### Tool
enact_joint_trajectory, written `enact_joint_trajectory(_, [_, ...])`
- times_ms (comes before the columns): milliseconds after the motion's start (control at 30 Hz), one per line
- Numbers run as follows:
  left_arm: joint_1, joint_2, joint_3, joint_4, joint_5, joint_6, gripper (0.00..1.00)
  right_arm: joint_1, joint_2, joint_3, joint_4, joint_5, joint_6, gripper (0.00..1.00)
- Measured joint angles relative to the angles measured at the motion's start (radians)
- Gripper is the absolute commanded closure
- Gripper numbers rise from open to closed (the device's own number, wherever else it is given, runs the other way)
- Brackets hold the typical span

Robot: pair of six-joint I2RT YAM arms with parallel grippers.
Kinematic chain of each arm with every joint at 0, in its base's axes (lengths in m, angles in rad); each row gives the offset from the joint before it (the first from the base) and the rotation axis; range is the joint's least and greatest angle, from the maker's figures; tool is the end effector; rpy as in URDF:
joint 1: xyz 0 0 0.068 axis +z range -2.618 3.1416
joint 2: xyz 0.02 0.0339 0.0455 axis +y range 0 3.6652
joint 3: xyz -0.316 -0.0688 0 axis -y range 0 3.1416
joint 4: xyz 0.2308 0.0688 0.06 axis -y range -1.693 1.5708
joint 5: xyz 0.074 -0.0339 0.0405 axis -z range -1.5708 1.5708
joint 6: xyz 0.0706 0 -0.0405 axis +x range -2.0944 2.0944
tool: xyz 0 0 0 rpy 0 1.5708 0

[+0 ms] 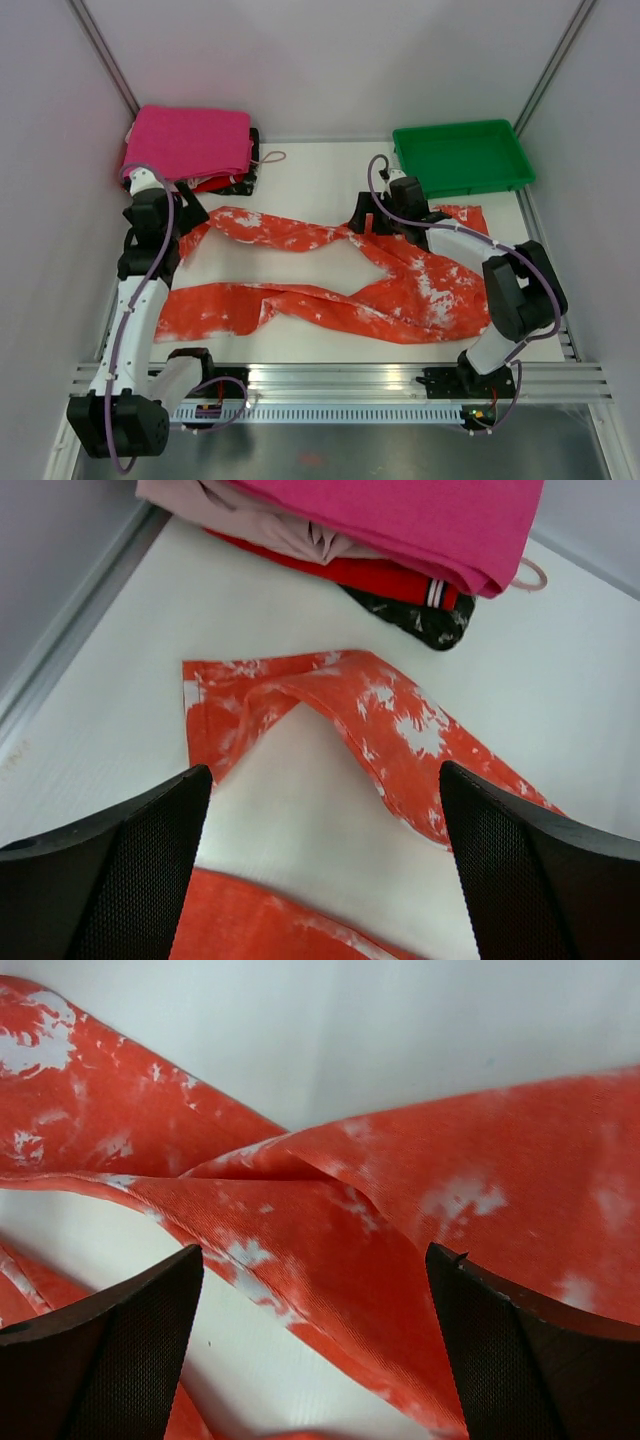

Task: Fold and stack the trousers
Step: Flatten the trousers out

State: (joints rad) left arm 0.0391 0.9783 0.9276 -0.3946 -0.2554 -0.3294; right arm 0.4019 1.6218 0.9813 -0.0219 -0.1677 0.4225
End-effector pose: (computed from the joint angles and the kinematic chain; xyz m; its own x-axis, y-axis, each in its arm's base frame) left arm 0.2047 0.0259 0.3626 -0.3213 -0.3258 -0.8892 -0.3906 0.9010 -0.1890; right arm 0.3361 0.1557 0.2510 -0.7241 0.1315 -0.6771 -0.2302 0.8793 0.4170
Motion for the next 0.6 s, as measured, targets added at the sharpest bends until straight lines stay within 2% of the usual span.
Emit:
enact_joint_trajectory(200, [0.000,0.039,-0.060,-0.065,0.023,-0.166,0.00,0.077,0.061,0.000,0.055,0.009,-0.001,0.05])
enact_joint_trajectory(300, [0.000,0.042,-0.124,-0.099,0.028,-0.270,0.00,0.106,0.061,-0.047,0.098,0.005,-0.008,0.16])
enact_joint_trajectory(333, [0.000,0.040,-0.142,-0.106,0.027,-0.307,0.00,0.113,0.061,-0.066,0.106,0.003,-0.010,0.24])
enact_joint_trajectory(400, [0.000,0.033,-0.171,-0.120,0.023,-0.376,0.00,0.120,0.060,-0.111,0.130,-0.005,-0.013,0.31])
enact_joint_trajectory(467, [0.001,0.023,-0.186,-0.131,0.021,-0.428,0.00,0.121,0.060,-0.156,0.144,-0.010,-0.018,0.51])
enact_joint_trajectory(500, [0.001,0.019,-0.189,-0.132,0.021,-0.446,0.00,0.122,0.056,-0.179,0.149,-0.008,-0.023,0.69])
enact_joint_trajectory(567, [0.003,0.013,-0.192,-0.132,0.021,-0.483,0.00,0.123,0.044,-0.217,0.150,0.000,-0.033,0.81])
enact_joint_trajectory(600, [0.006,0.013,-0.192,-0.131,0.021,-0.498,0.00,0.124,0.035,-0.233,0.150,0.003,-0.037,0.97])
